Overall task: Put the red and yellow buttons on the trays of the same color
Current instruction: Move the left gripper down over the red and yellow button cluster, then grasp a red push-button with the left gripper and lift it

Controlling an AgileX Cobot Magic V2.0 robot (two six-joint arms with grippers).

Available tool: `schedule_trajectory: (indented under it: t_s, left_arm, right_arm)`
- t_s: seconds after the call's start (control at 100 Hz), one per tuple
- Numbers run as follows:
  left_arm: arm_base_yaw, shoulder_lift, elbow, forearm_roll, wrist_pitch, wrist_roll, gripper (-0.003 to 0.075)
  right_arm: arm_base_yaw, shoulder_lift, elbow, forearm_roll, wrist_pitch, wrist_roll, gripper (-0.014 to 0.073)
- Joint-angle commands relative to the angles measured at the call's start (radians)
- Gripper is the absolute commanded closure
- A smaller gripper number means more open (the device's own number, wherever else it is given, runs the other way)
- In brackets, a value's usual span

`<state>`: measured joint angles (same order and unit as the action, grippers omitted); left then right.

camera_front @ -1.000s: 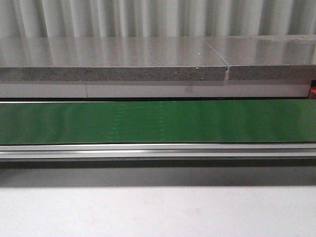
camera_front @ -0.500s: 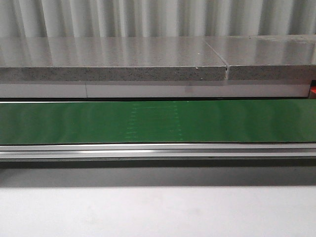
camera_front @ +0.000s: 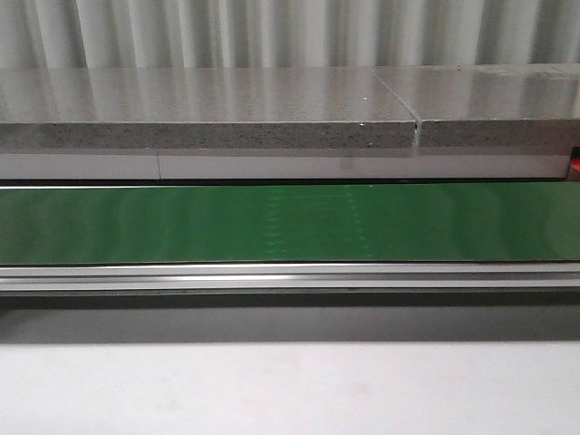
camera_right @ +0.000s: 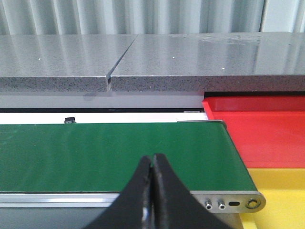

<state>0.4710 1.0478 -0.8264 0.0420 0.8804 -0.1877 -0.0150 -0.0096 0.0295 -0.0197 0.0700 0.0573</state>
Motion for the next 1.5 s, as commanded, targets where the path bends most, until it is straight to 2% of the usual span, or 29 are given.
schedule_trajectory:
  t_s: [0.0,0.22,0.65,1.27,1.38,1.43,1.49]
  left_arm:
    - [0.059,0.035,-0.048,-0.022,-0.019,-0.010,0.0228]
    - [0.123,0.151,-0.122,-0.049,-0.013,-0.010,0.0228]
    - [0.133,0.423,-0.274,-0.042,0.063,-0.001,0.0228]
    - [0.161,0.597,-0.279,-0.042,0.011,-0.001,0.0228]
    - [0.161,0.623,-0.279,-0.088,-0.001,0.009,0.0228]
    - [0.161,0.635,-0.279,-0.094,-0.001,0.024,0.0236]
    - [0.161,0.642,-0.279,-0.094,-0.003,0.024,0.0283]
  right_arm:
    - [-0.001,-0.021,-0.020,-0.006,-0.080,-0.002,0.0681]
    - [-0.001,-0.021,-0.020,-0.006,-0.080,-0.002,0.0681]
    - [-0.001,-0.021,-0.020,-0.006,-0.080,-0.002,0.0681]
    - [-0.001,-0.021,-0.020,-0.006,-0.080,-0.002,0.0681]
    - [-0.001,-0.021,-0.020,-0.006,-0.080,-0.002,0.0681]
    - [-0.001,-0.021,-0.020,-0.006,-0.080,-0.002,0.0681]
    - [-0.001,-0.021,-0.020,-0.006,-0.080,-0.002,0.0681]
